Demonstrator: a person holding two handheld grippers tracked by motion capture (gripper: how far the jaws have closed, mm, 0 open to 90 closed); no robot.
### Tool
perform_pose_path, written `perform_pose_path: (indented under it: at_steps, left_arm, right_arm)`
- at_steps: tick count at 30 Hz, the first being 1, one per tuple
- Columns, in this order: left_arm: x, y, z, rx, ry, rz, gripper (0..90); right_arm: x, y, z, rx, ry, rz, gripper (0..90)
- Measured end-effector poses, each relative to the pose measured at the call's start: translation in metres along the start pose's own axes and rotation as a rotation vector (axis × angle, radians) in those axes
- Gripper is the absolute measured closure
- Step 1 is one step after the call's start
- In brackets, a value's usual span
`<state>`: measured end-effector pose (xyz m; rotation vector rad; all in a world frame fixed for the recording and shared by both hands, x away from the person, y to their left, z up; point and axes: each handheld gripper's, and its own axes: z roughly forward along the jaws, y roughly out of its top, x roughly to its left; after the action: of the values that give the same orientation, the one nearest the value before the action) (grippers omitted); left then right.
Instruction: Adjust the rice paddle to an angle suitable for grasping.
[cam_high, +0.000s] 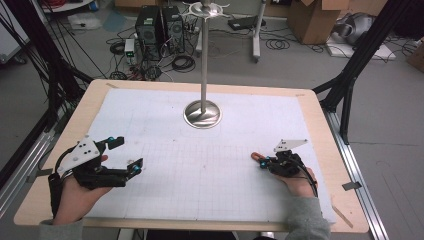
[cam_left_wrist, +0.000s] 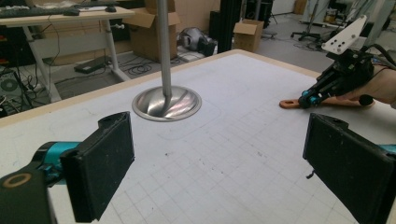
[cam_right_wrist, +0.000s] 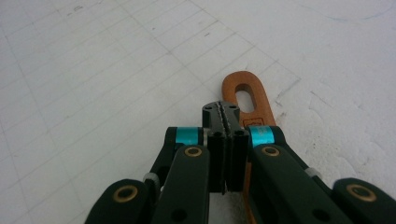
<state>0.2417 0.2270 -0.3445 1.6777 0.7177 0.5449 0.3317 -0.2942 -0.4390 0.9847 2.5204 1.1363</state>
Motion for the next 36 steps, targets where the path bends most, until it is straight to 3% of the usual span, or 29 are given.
perform_pose_path:
  at_steps: [9,10,17,18,20,22,25,26,29,30,36]
  left_arm:
    - [0.001,0.0,0.0,0.0,0.001,-0.002,9.1]
    - [0.002,-0.001,0.001,0.003,0.002,-0.001,9.2]
    - [0.001,0.0,0.003,-0.001,-0.008,-0.003,9.2]
    - [0.001,0.0,0.006,0.002,-0.016,-0.006,9.2]
    - [0.001,0.0,0.007,0.006,-0.019,-0.004,9.2]
    - [0.001,-0.001,0.011,0.009,-0.022,-0.003,9.2]
    - [0.0,-0.001,0.012,0.014,-0.026,-0.005,9.2]
    - [-0.001,-0.002,0.014,0.017,-0.028,-0.004,9.2]
    - [-0.002,-0.002,0.015,0.02,-0.032,-0.002,9.2]
    - [-0.002,-0.002,0.015,0.018,-0.033,-0.001,9.2]
    - [0.0,-0.002,0.014,0.014,-0.031,-0.005,9.2]
  right_arm:
    - [0.006,0.01,-0.018,-0.063,-0.001,-0.053,89.1]
    - [0.007,0.011,-0.023,-0.072,-0.005,-0.074,80.6]
    - [0.007,0.011,-0.028,-0.069,-0.01,-0.1,62.6]
    - [0.006,0.011,-0.031,-0.078,-0.012,-0.091,53.4]
    - [0.005,0.01,-0.032,-0.082,-0.014,-0.087,51.0]
    - [0.003,0.008,-0.035,-0.089,-0.031,-0.081,38.5]
    - [0.0,0.006,-0.037,-0.097,-0.045,-0.065,31.9]
    - [-0.003,0.004,-0.041,-0.102,-0.049,-0.052,25.0]
    - [-0.003,0.003,-0.046,-0.12,-0.066,-0.061,20.4]
    - [-0.004,0.002,-0.051,-0.147,-0.095,-0.061,14.4]
    - [-0.008,-0.001,-0.064,-0.192,-0.09,-0.051,10.2]
